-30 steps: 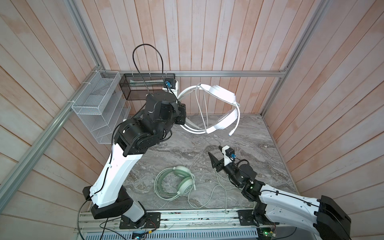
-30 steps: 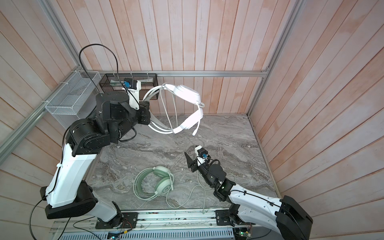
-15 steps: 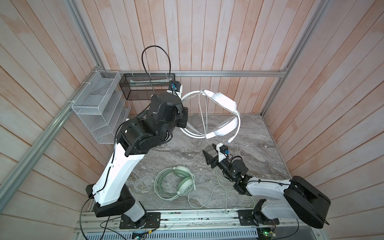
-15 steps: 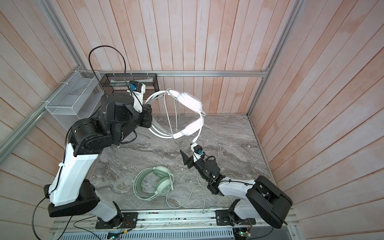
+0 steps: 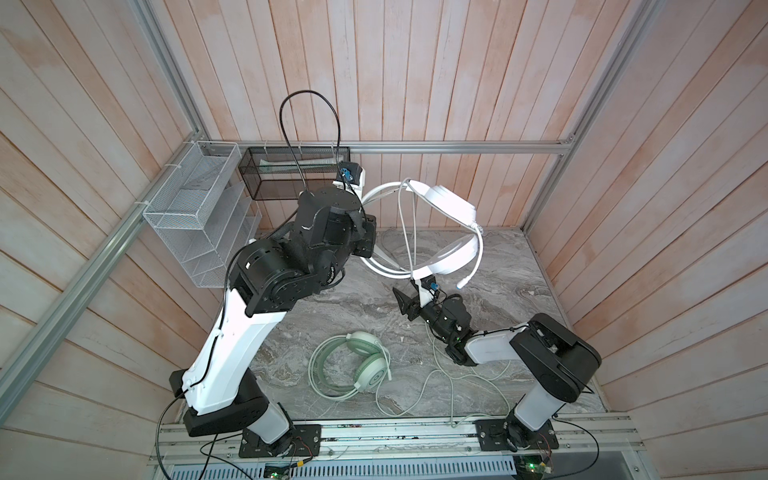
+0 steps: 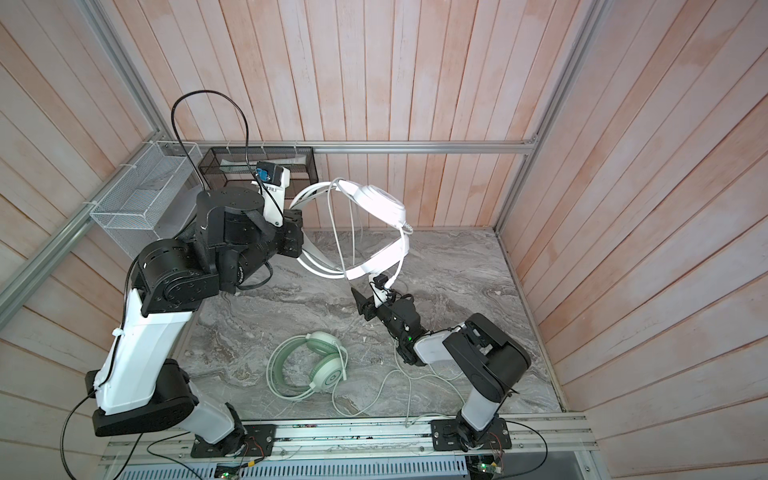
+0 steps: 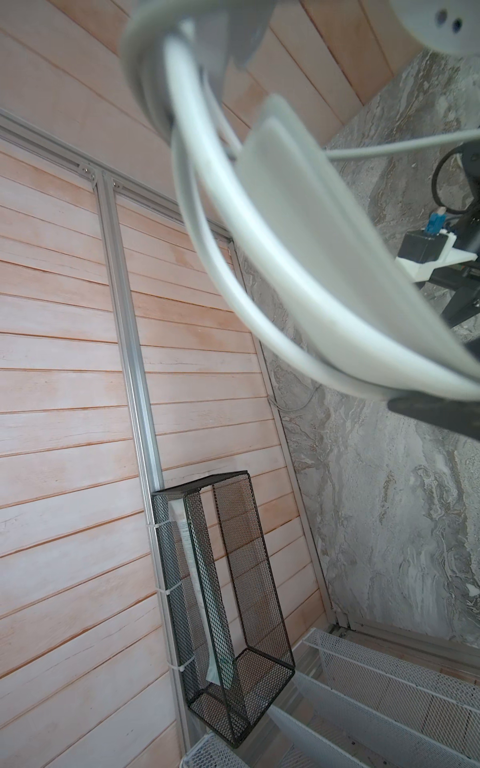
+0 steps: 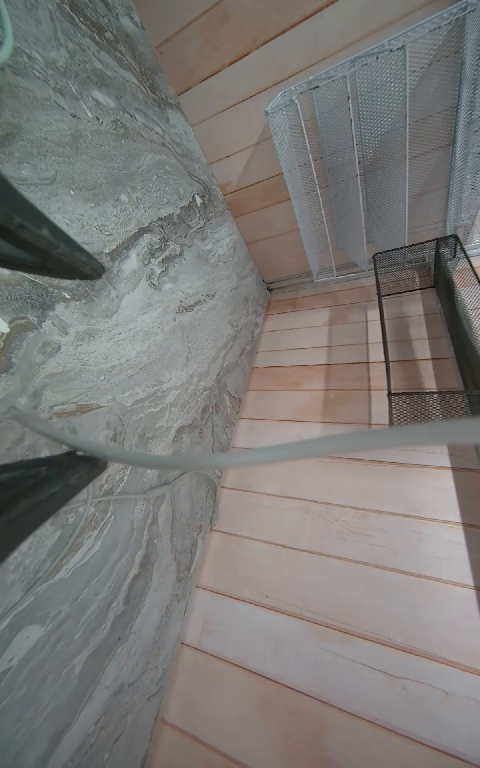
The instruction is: Wrap the headphones
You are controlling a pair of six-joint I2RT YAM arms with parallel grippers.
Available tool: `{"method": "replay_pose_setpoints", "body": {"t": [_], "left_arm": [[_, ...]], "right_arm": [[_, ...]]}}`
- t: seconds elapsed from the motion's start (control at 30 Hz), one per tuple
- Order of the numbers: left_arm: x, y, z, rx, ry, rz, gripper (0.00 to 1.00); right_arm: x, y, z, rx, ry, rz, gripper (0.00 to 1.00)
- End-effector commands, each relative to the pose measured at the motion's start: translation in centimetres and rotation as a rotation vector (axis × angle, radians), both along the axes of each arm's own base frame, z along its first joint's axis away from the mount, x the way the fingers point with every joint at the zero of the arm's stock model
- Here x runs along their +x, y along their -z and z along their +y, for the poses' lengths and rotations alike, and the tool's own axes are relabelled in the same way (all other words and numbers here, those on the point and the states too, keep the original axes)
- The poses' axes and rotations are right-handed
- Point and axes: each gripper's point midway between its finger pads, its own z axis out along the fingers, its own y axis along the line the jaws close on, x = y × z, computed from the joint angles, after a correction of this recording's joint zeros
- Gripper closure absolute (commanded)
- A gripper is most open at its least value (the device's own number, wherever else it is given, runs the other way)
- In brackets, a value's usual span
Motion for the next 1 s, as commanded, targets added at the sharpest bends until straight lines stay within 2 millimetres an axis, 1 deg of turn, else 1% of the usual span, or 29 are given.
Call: {"method": "replay_pose_setpoints", "body": {"t": [0.0,0.1,0.13,0.17,0.2,0.3,0.4,0.5,0.57,0.63,0.7,0.8,0.9,0.97], "left_arm": [[-0.7,-3.5,1.0,-0.132,-0.013,-0.079,1.00],[-0.6,-3.6,1.0,-0.127,-0.021,-0.084,1.00],[-0.5,-3.6,1.1,-0.125,-0.029,-0.087,1.00],[-0.4,-3.6,1.2,-0.121,-0.036,-0.090,1.00],[-0.4,-3.7,1.3,-0.123,-0.040,-0.095,1.00],[-0.3,-3.9,1.2,-0.133,-0.041,-0.106,1.00],[-0.3,-4.1,1.0,-0.141,-0.033,-0.110,1.00],[-0.1,-4.0,1.0,-0.134,-0.040,-0.110,1.00],[0.1,-3.7,1.1,-0.117,-0.054,-0.112,1.00],[0.7,-3.4,1.3,-0.098,-0.073,-0.115,1.00],[1.9,-2.8,2.0,-0.092,-0.097,-0.106,1.00],[4.6,-1.1,3.6,-0.115,-0.130,-0.061,1.00],[7.5,0.2,5.8,-0.106,-0.205,-0.048,1.00],[9.6,1.4,7.2,-0.102,-0.257,-0.023,1.00]], "right_arm": [[1.6,0.1,0.1,0.003,0.042,-0.011,0.40],[2.5,1.4,-0.2,-0.021,0.067,0.013,0.61],[2.6,1.8,-0.1,-0.033,0.068,0.017,0.72],[2.6,2.2,0.1,-0.046,0.061,0.026,0.79],[2.6,2.5,0.1,-0.052,0.058,0.031,0.83],[2.5,2.7,0.1,-0.051,0.059,0.037,0.89],[2.4,2.4,0.1,-0.044,0.048,0.033,0.89],[2.2,2.4,0.3,-0.058,0.042,0.036,0.95],[1.8,2.2,0.1,-0.057,0.033,0.040,0.98],[0.7,1.8,0.0,-0.043,0.018,0.045,1.00],[-0.7,2.1,0.1,-0.050,-0.001,0.066,1.00],[-3.4,1.9,0.7,-0.099,-0.018,0.051,1.00],[-6.6,1.6,1.4,-0.169,-0.043,0.041,1.00],[-9.0,0.8,1.7,-0.199,-0.076,0.031,1.00]]}}
